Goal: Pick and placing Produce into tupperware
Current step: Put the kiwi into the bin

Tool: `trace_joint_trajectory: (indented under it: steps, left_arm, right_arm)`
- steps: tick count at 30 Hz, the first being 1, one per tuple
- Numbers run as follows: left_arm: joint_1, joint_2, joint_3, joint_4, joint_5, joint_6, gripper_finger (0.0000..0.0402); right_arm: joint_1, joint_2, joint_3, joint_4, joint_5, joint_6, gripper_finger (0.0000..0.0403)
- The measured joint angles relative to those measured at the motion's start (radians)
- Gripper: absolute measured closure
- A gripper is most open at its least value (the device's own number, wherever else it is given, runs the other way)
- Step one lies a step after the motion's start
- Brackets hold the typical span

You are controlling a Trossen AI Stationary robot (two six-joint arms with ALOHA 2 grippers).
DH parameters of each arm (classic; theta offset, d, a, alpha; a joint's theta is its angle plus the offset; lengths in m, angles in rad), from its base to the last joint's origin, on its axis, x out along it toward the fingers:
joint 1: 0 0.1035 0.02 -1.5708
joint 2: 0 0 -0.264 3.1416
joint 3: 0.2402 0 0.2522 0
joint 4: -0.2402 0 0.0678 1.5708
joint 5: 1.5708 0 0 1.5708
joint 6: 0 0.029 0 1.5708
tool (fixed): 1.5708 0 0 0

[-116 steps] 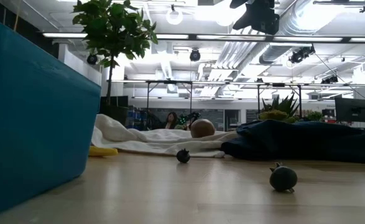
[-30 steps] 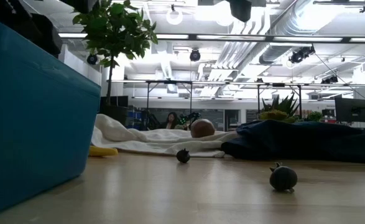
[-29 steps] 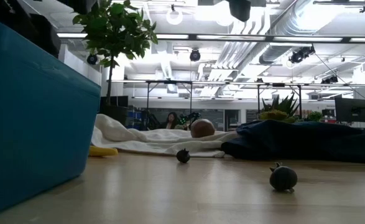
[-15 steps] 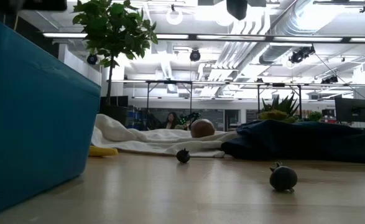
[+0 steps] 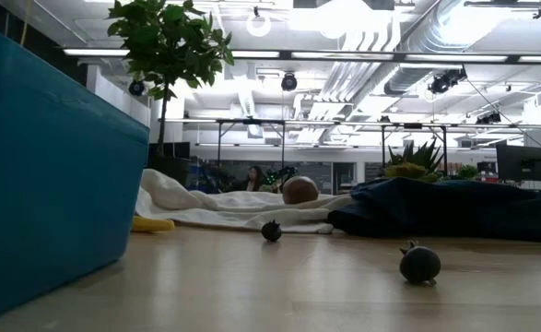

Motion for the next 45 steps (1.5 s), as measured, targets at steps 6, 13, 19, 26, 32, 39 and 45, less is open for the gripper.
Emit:
trace_joint_trajectory:
  steps: [6,13,19,26,32,39,45]
  left_arm:
    - [0.0,-0.15,0.0,-0.063,-0.108,0.019,0.0395]
    - [0.0,-0.314,0.0,-0.05,-0.154,0.076,0.0394]
    - [0.0,-0.4,0.0,-0.049,-0.159,0.159,0.0394]
    - [0.0,-0.449,0.0,-0.049,-0.16,0.245,0.0394]
    - [0.0,-0.468,0.0,-0.053,-0.156,0.307,0.0394]
    - [0.0,-0.481,0.0,-0.064,-0.152,0.321,0.0394]
    - [0.0,-0.487,0.0,-0.068,-0.147,0.319,0.0394]
  right_arm:
    - [-0.004,0.145,0.206,-0.207,0.04,0.123,0.0312]
    - [-0.047,0.432,0.531,-0.532,0.048,0.191,0.027]
    - [-0.075,0.634,0.795,-0.721,0.052,0.285,0.0221]
    - [-0.119,0.654,0.674,-0.717,0.045,0.475,0.0175]
    - [-0.157,0.656,0.57,-0.652,0.001,0.519,0.0144]
    - [-0.2,0.655,0.423,-0.52,-0.1,0.517,0.013]
    - [-0.214,0.655,0.28,-0.428,-0.168,0.521,0.013]
